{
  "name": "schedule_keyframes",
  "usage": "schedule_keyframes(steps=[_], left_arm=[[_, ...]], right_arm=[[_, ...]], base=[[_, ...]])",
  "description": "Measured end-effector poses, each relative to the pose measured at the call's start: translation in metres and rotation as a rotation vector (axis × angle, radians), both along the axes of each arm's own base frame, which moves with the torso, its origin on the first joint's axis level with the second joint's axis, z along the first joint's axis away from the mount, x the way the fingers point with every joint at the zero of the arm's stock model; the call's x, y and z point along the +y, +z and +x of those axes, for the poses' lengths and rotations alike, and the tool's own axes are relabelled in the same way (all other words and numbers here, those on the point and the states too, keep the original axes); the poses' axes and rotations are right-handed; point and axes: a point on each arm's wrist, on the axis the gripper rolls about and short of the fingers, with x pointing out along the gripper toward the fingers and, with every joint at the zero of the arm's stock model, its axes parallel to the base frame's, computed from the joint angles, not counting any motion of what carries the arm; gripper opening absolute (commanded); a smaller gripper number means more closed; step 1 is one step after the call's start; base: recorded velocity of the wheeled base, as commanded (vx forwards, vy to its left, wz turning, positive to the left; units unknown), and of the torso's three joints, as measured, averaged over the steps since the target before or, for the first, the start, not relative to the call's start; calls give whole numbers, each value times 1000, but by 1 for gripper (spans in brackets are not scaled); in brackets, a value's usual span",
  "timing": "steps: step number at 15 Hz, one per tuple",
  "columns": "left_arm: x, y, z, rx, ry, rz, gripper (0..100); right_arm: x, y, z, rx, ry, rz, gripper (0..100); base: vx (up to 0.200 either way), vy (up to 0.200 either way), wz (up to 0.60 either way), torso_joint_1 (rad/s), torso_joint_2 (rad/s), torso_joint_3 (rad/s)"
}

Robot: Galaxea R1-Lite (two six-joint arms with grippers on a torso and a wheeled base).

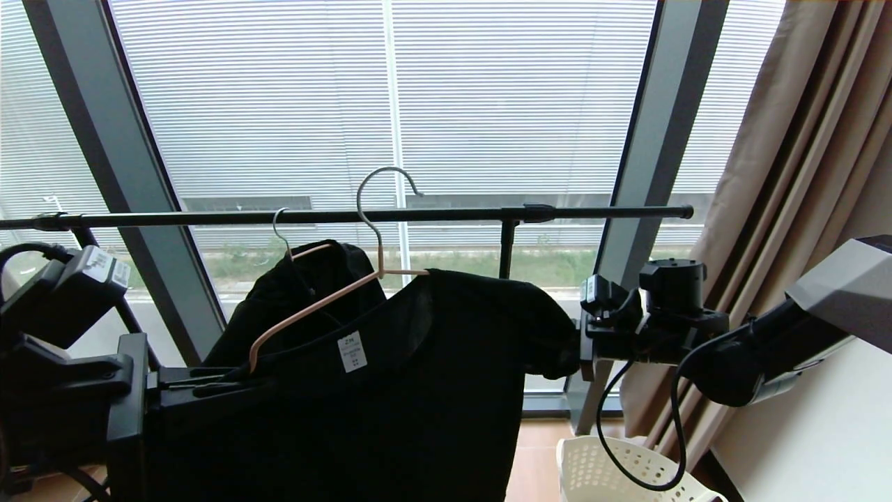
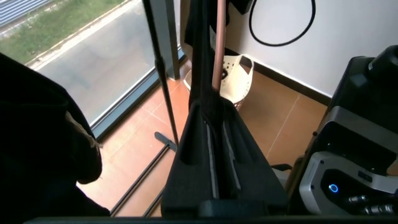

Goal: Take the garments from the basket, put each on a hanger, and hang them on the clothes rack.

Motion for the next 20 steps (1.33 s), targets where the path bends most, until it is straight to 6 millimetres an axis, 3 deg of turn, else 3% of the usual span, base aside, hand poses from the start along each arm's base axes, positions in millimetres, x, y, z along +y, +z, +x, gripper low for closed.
schedule_keyframes(steps=[4, 9, 10, 15, 20], left_arm=[[11, -3, -7, -8, 64, -2, 0], [13, -4, -9, -8, 78, -2, 0], [14, -4, -9, -6, 80, -3, 0], [15, -5, -14, 29, 104, -38, 0], [23, -12, -19, 56, 169, -45, 0]], right_arm=[[-13, 4, 9, 49, -42, -12, 0], [-9, 6, 7, 45, -33, -14, 0], [-9, 6, 6, 40, -31, -19, 100], [-10, 8, 1, -10, -16, -42, 100], [-7, 27, -3, -33, -110, -60, 100]], base=[[0, 0, 0, 0, 0, 0], [0, 0, 0, 0, 0, 0], [0, 0, 0, 0, 0, 0], [0, 0, 0, 0, 0, 0], [0, 0, 0, 0, 0, 0]])
